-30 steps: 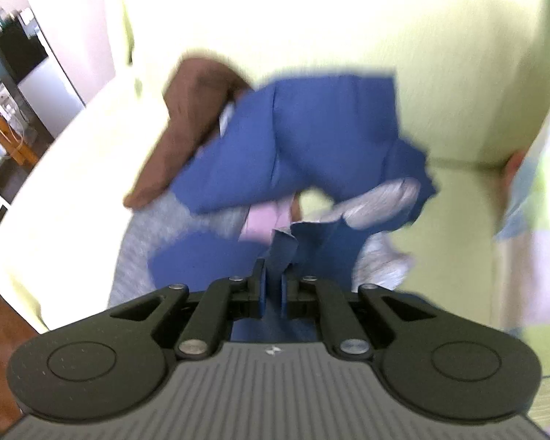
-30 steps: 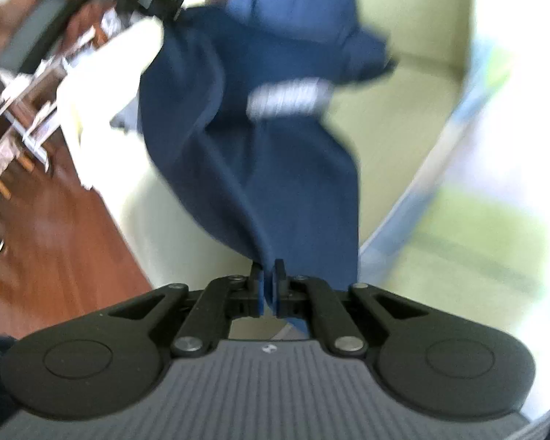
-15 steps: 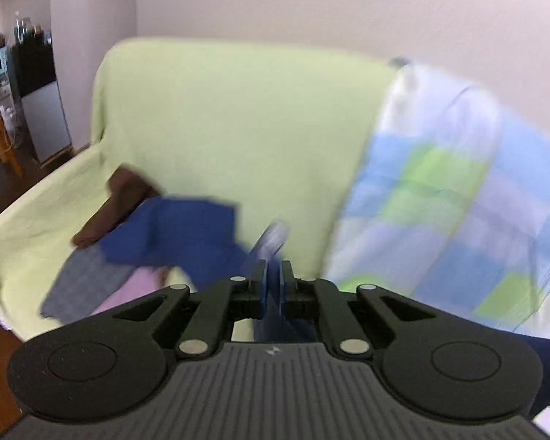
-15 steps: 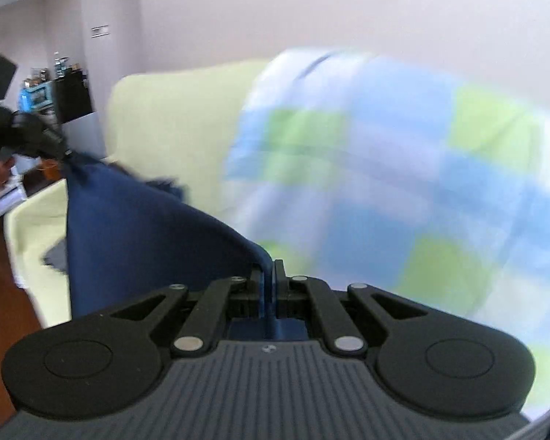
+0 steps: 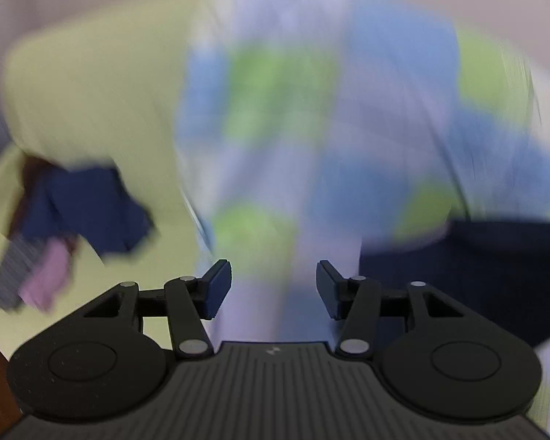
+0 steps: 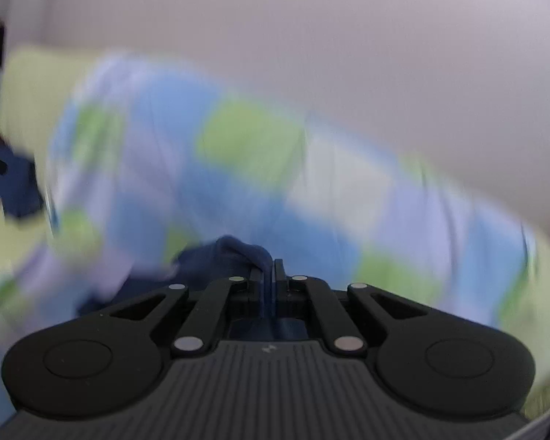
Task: Fold clothes
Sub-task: 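Carry the navy garment with both grippers onto the checked blanket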
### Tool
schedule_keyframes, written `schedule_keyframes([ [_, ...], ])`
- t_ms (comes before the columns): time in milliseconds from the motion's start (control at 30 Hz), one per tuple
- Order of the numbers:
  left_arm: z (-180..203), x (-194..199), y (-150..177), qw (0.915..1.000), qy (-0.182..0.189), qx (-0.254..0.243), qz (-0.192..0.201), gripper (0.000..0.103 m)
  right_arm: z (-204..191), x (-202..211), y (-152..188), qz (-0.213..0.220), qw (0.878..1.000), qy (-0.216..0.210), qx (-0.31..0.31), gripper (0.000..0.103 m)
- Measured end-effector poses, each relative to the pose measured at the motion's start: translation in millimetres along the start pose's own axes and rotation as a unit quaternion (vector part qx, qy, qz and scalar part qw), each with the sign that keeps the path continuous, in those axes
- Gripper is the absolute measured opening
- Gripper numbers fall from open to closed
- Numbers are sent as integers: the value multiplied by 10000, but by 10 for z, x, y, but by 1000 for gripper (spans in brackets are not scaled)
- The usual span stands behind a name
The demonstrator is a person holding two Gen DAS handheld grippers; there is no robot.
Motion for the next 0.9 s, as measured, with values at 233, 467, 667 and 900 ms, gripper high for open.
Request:
schedule_keyframes([
  [233,1023,-1077,411,9855,514,-1483,-639,56,-605,-587,2044,-1890,9807,-452,-239,2],
  [467,1641,-1512,31,9799,1227,-1446,-624,74,-744,-898,2471,-2314,9685,77,-916,50],
  [667,1430,-1993,-186,9847,1482,-524,-748,74,-706,-832,2582,-2234,9536,140,-2014,59],
  [900,1690,-2788,-310,9807,1725,-288,-878,71,-841,-977,2864,-2186,9051,-189,-3643,60],
])
Point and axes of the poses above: each gripper's, at about its wrist camera, not at the fingertips, and x roughly against the way its jaws point, z to its right, y to its underside, the point moved 3 cm from there along -x, roughly the way its jaws point, and after that the axes turned 8 degrees about -z, right-handed, at the moved point
